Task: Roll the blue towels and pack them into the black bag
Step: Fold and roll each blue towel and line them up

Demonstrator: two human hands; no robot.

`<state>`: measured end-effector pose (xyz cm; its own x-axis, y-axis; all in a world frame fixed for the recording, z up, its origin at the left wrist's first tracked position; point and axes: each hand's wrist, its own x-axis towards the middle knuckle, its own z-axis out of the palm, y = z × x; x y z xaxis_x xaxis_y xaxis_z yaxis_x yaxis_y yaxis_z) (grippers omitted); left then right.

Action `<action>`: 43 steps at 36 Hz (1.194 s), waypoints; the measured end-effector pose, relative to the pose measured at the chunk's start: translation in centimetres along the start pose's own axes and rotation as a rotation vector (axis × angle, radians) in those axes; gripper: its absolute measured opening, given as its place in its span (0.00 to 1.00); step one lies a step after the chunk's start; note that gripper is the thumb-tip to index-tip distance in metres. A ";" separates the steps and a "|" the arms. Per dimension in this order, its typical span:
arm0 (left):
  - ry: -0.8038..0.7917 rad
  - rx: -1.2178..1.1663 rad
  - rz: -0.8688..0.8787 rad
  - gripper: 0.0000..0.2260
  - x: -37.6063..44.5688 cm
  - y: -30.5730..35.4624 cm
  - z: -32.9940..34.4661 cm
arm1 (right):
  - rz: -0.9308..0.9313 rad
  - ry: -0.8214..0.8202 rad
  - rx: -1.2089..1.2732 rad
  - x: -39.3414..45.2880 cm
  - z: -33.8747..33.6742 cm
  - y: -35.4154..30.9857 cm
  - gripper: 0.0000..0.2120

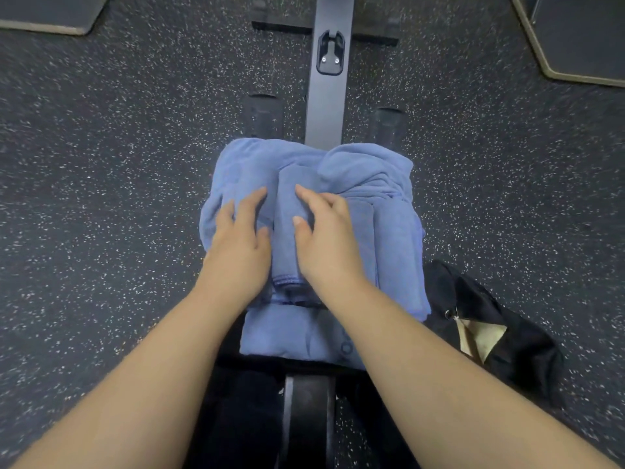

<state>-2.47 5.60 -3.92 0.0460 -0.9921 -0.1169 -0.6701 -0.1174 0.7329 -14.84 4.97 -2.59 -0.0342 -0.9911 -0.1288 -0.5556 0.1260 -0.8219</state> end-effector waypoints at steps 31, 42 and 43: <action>-0.008 0.251 0.175 0.18 -0.2 1.5 0.2 | -0.201 0.021 -0.252 5.7 -3.9 3.7 0.18; -0.008 0.186 0.194 0.17 0.7 1.4 0.1 | -0.269 -0.371 -0.580 14.7 -4.4 6.0 0.27; -0.002 0.178 0.200 0.17 0.7 1.3 0.2 | -0.265 -0.376 -0.595 15.1 -4.2 6.1 0.27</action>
<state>-3.47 4.73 -3.20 -0.1016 -0.9947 0.0165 -0.7855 0.0904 0.6122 -22.26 -9.42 -7.26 0.3903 -0.8897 -0.2368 -0.8645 -0.2658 -0.4265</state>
